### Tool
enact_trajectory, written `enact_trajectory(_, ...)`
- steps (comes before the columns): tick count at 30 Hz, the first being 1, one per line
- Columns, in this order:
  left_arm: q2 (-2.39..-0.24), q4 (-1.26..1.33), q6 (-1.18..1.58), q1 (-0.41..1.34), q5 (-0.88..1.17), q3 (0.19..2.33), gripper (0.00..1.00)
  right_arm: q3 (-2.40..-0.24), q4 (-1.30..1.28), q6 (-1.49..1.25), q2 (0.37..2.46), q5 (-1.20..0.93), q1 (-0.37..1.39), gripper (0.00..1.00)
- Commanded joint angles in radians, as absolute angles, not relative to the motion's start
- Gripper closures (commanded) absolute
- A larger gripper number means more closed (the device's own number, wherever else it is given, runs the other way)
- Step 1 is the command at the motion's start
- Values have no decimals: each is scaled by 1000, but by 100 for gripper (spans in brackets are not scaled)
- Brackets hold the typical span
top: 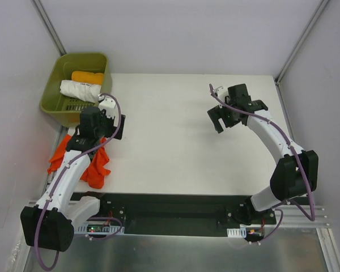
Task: Roll the t-shirts
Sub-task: Pick up the T-shirt at the corner of the board.
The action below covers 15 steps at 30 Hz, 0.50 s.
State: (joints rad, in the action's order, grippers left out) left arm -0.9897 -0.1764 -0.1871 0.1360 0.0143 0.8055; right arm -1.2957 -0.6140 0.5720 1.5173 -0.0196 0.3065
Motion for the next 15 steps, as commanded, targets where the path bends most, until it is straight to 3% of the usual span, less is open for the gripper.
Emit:
enact_trajectory(1, -971, -325, -189, 83, -16, 804, 1, -1373, -718, 595, 1525, -78, 313, 4)
enact_trajectory(3, -995, -417, -189, 57, 95, 824, 1, -1394, -765, 665, 1537, -139, 314, 4)
enact_trajectory(8, -1126, -491, -218, 17, 78, 873, 1, -1431, -798, 707, 1557, -199, 318, 3)
enact_trajectory(15, -1262, -471, -302, 6, 92, 876, 23, -1399, -795, 735, 1534, -172, 351, 2)
